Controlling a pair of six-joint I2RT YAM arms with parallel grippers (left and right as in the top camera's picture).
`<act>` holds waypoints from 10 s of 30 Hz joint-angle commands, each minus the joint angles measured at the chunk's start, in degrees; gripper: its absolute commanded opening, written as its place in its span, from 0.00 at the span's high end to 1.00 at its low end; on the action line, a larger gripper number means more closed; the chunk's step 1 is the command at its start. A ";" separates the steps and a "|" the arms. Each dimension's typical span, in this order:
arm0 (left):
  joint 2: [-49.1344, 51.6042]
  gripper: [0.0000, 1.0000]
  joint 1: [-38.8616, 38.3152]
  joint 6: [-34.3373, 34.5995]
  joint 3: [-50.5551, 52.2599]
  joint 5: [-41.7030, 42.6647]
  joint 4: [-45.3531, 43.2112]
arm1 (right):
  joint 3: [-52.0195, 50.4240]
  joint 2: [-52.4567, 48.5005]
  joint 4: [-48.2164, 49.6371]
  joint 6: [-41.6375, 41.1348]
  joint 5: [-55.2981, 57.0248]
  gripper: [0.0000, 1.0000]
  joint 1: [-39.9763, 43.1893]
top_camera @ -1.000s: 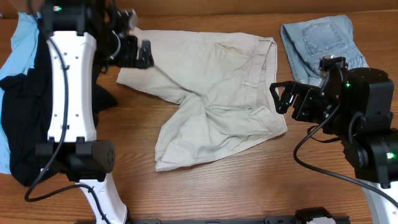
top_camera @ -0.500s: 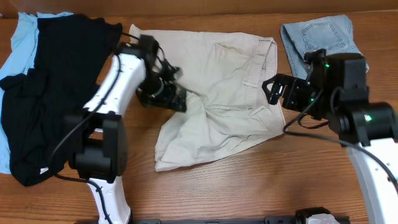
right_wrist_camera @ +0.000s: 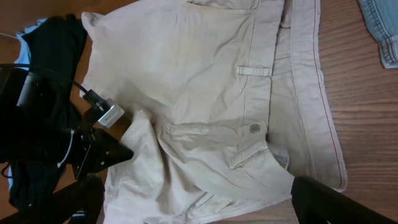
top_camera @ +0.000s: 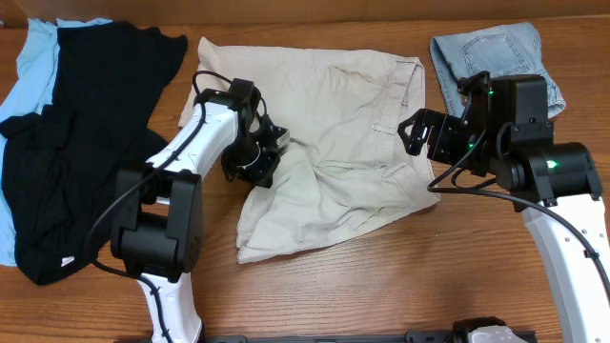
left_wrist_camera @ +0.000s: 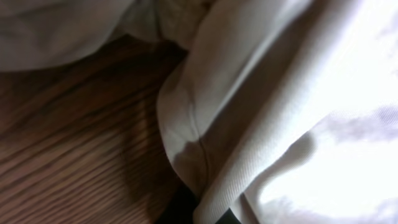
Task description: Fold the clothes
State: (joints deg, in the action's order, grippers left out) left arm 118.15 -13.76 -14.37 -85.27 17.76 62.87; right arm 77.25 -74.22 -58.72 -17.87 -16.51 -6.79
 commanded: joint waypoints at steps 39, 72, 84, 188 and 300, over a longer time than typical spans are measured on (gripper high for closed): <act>-0.20 0.00 9.03 10.10 -23.39 -13.57 16.98 | -0.02 -0.13 1.90 1.77 -0.74 0.00 0.04; -0.20 0.23 14.69 7.58 3.08 -14.03 -5.55 | -0.02 -3.21 4.04 3.37 -1.14 0.00 0.04; -0.20 0.96 12.57 6.67 4.09 -12.35 -6.97 | -0.02 -3.21 4.00 4.66 -0.90 0.00 0.04; -0.17 0.00 9.22 2.82 -12.04 -7.78 7.13 | -3.37 -40.81 26.93 1.77 3.91 0.62 -6.97; -10.40 0.25 11.85 64.83 20.35 -15.15 -10.51 | -26.69 -8.11 5.81 -37.90 22.88 0.03 -5.84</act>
State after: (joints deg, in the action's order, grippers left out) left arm 104.42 -1.50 49.41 -65.23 3.62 52.99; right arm 50.54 -82.30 -53.47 -55.27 4.99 -12.43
